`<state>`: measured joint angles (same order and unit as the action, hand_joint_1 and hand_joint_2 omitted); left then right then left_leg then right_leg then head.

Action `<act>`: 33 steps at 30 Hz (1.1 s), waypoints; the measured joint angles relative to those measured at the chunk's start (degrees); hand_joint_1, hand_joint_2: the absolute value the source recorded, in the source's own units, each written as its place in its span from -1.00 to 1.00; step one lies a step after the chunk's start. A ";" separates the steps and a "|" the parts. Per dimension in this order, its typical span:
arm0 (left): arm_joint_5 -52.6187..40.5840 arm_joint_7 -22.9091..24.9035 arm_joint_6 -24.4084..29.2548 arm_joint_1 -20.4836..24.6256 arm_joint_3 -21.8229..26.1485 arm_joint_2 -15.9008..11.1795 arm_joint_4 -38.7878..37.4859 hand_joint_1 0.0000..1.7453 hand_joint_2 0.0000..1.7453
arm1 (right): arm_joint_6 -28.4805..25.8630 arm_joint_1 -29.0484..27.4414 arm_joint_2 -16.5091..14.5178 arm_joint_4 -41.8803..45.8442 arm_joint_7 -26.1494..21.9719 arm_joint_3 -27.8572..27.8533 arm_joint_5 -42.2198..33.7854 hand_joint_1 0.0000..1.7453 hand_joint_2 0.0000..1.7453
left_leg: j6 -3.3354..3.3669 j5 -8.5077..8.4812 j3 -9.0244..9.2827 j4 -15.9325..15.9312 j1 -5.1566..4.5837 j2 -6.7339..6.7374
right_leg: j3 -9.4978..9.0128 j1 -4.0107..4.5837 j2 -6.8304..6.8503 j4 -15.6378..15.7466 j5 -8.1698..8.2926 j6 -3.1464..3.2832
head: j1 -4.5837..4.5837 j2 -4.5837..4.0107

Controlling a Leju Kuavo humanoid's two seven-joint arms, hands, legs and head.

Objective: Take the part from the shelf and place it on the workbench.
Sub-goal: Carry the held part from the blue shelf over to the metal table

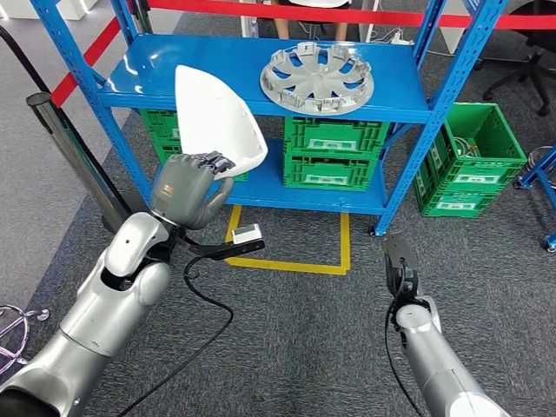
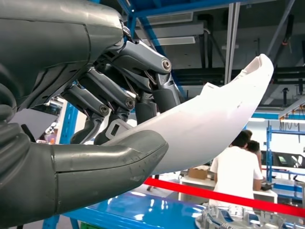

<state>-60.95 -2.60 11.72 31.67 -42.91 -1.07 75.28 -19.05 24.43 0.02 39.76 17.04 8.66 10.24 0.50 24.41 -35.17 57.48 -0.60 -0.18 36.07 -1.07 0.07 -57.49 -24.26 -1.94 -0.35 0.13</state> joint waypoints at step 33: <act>-12.92 2.88 -3.65 -27.07 25.94 -10.98 22.53 0.78 1.00 | 42.18 -34.28 -15.56 39.71 -32.55 -52.98 17.92 -1.00 -1.00 | -0.12 0.92 0.43 -0.07 0.24 -0.38 | -0.51 0.28 0.39 -0.11 -1.09 0.48 | 0.03 0.00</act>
<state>-73.87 0.28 8.07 4.60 -16.97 -12.05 97.81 23.13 -9.84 -15.54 79.47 -15.51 -44.32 28.16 0.38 25.33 -34.74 57.41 -0.37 -0.56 35.56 -0.79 0.46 -57.60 -25.35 -1.46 -0.33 0.13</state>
